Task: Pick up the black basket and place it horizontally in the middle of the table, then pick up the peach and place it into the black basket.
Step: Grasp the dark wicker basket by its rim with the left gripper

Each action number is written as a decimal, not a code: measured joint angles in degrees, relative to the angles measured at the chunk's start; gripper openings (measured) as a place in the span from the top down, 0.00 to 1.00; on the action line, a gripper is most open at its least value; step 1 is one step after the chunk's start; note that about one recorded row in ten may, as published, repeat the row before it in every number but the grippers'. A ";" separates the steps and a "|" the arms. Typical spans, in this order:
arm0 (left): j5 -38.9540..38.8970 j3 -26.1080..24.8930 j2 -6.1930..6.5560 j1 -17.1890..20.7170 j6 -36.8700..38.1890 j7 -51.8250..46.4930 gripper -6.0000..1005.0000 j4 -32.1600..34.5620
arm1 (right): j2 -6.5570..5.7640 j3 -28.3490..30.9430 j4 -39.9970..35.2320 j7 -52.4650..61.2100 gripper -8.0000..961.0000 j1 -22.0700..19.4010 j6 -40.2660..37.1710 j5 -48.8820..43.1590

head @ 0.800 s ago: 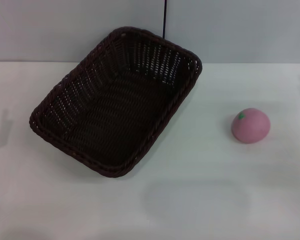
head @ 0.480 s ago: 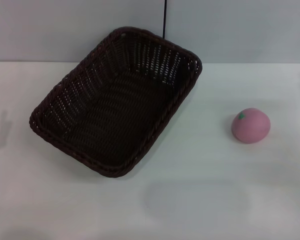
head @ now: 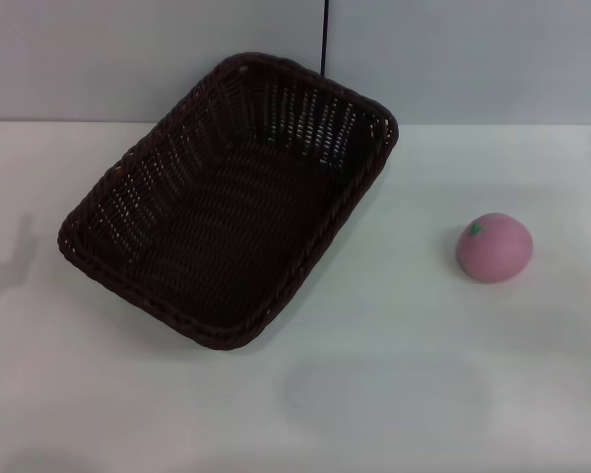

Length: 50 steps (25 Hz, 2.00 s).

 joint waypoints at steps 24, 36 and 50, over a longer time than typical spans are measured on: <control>63.97 25.03 1.53 -13.23 -2.26 -95.79 0.20 91.50 | 0.25 7.13 1.99 1.05 0.24 -6.14 -10.99 0.33; 84.36 48.84 -0.43 -22.31 -11.28 -110.52 0.21 91.56 | 0.16 7.33 3.19 1.36 0.24 -6.95 -12.25 0.33; 90.52 54.36 -0.55 -27.28 -20.89 -117.00 0.23 80.46 | 0.05 7.33 3.00 0.96 0.24 -6.88 -10.37 0.33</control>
